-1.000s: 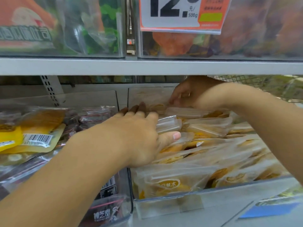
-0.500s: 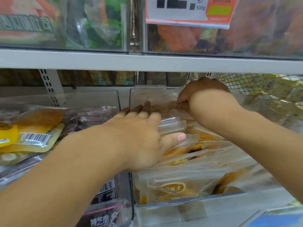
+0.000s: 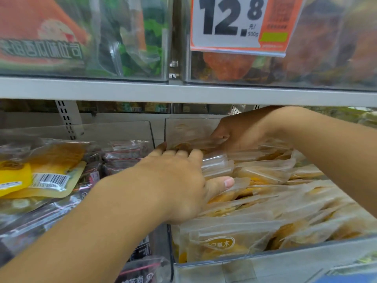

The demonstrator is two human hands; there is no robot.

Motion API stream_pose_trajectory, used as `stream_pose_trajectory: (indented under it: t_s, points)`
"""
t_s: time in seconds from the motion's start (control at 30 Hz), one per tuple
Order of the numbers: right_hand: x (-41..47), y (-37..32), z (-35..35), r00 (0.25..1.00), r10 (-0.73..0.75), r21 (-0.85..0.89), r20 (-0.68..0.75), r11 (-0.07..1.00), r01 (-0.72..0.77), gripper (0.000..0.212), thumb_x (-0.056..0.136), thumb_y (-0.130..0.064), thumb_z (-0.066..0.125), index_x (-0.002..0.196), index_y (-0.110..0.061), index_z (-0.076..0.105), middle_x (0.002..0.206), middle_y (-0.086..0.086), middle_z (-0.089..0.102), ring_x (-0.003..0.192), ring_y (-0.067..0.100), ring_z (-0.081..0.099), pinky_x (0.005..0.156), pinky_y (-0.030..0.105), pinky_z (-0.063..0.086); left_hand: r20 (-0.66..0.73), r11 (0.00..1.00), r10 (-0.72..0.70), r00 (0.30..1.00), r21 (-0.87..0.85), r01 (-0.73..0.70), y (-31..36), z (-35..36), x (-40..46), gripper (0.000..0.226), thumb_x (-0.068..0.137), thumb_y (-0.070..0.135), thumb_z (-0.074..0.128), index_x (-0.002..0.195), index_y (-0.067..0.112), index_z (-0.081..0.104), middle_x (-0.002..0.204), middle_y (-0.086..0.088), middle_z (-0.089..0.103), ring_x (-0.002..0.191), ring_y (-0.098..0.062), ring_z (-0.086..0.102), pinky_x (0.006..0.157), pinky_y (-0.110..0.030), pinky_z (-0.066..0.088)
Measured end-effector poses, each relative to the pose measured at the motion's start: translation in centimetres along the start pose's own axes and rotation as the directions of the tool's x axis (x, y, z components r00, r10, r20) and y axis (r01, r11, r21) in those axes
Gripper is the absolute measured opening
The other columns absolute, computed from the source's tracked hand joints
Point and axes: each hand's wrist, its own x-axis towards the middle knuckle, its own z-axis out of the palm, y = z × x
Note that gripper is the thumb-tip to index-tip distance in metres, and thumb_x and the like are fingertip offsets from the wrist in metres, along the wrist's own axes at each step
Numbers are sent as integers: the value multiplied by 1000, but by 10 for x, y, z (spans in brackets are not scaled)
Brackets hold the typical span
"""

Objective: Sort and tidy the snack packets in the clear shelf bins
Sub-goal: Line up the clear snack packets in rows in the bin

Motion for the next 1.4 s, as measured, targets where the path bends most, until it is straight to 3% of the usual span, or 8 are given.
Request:
stream_pose_trajectory:
  t_s: [0.1, 0.27, 0.47, 0.7, 0.9, 1.1, 1.23, 1.4]
  points:
    - [-1, 0, 11, 984, -29, 13, -173, 999, 32, 22, 103, -33, 50, 109, -26, 70, 104, -10, 68, 100, 16, 62, 88, 29, 47, -10, 1000, 3, 1000, 9, -3, 1, 2, -1, 83, 89, 77, 9, 150, 24, 23, 154, -5, 34, 141, -26, 31, 118, -41, 18]
    - [15, -12, 15, 990, 60, -188, -127, 979, -83, 29, 89, -4, 57, 115, -17, 58, 111, 8, 62, 97, 28, 62, 84, 36, 54, -29, 1000, 4, 1000, 20, -3, 2, 3, 0, 80, 89, 76, 9, 145, 23, 29, 151, -5, 37, 140, -26, 32, 118, -42, 18]
    - [27, -7, 21, 957, -79, -64, -279, 996, 63, 29, 93, -14, 64, 66, -20, 57, 67, -3, 56, 60, 15, 52, 53, 27, 40, -62, 1000, 14, 998, -5, -14, -1, 7, -1, 80, 88, 76, 9, 147, 24, 27, 155, -9, 31, 144, -27, 26, 120, -41, 14]
    - [29, -11, 17, 883, -205, 257, -422, 907, 333, 35, 95, -25, 67, 68, -3, 65, 55, 1, 46, 54, 5, 40, 53, 25, 32, -85, 992, -47, 995, -120, 36, -1, 7, 0, 85, 87, 78, 17, 158, 32, 6, 152, -13, -46, 149, -35, -29, 121, -44, -11]
    - [39, -26, 15, 930, -194, 250, -313, 927, 278, 45, 94, -17, 64, 51, -28, 56, 45, -22, 54, 46, -6, 50, 48, 8, 35, -80, 990, -34, 996, -141, 22, -2, 8, 2, 86, 88, 78, 19, 157, 28, 13, 162, -8, -31, 147, -29, -34, 122, -46, -15]
    - [39, -27, 28, 968, -151, 166, -200, 968, 185, 33, 96, -15, 56, 65, -24, 56, 72, -7, 60, 72, 14, 56, 62, 25, 42, -98, 995, -7, 995, -98, -2, -2, 9, 0, 85, 86, 80, 19, 154, 28, 21, 165, -5, 16, 154, -28, 2, 124, -49, -2]
    - [23, -30, 15, 985, -160, 95, -64, 982, 165, 10, 94, -11, 60, 96, -20, 64, 103, 2, 69, 102, 23, 64, 90, 35, 51, -73, 999, -8, 997, -47, 4, -2, 6, -1, 92, 80, 84, 23, 150, 24, 23, 155, -11, 32, 146, -31, 23, 123, -47, 12]
    - [-33, -15, 15, 977, -52, 60, -206, 996, 66, 47, 103, -28, 49, 149, -27, 39, 149, -3, 46, 134, 19, 45, 105, 21, 33, -67, 998, -24, 997, -59, 20, -4, 1, 0, 89, 84, 80, 35, 152, 24, 20, 161, -14, 23, 148, -32, 21, 119, -43, 18]
